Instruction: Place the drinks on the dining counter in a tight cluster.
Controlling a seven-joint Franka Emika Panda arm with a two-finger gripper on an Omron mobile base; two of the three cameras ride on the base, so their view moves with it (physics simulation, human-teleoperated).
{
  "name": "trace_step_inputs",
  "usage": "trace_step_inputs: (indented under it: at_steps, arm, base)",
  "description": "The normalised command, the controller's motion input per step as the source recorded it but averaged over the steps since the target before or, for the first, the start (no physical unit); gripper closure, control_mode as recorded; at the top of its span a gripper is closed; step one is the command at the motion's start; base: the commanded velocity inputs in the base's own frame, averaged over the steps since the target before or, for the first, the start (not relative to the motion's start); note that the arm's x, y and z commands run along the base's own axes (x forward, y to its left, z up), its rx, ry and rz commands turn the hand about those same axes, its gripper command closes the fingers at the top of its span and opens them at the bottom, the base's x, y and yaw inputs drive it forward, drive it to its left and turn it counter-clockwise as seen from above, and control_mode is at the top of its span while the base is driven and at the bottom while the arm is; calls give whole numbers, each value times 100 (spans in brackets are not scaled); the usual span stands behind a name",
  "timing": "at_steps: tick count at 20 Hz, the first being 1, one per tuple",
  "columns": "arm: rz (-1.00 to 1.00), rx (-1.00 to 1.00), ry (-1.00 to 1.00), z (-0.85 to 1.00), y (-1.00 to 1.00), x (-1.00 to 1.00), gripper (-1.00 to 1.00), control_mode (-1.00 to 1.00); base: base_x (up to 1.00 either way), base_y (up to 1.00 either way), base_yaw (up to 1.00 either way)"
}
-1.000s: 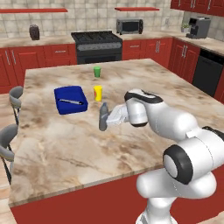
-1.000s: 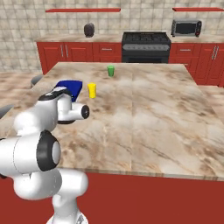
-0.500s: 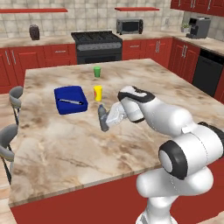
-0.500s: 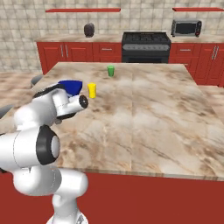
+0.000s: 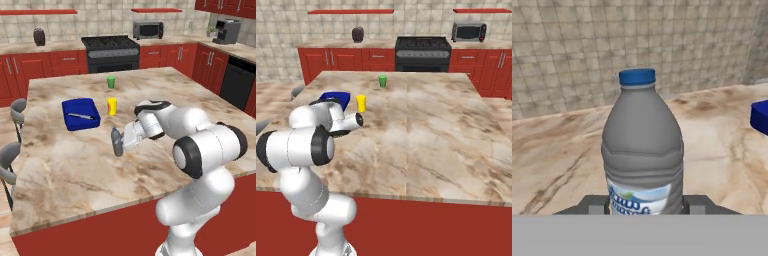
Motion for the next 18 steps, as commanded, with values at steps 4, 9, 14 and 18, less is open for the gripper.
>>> trace_step_inputs:
  at_steps: [4,9,14,18]
  arm:
    - [11,2,0,-24,-16,11,100,-100]
    - [8,13,0,-29,-10,0,100,-100]
    - [4,17,0,-25,-4,14,100,-100]
    - [0,2,-3,0,0,14,100,-100]
  base:
    - [0,0,0]
    - [0,0,0]
    - [0,0,0]
    - [0,0,0]
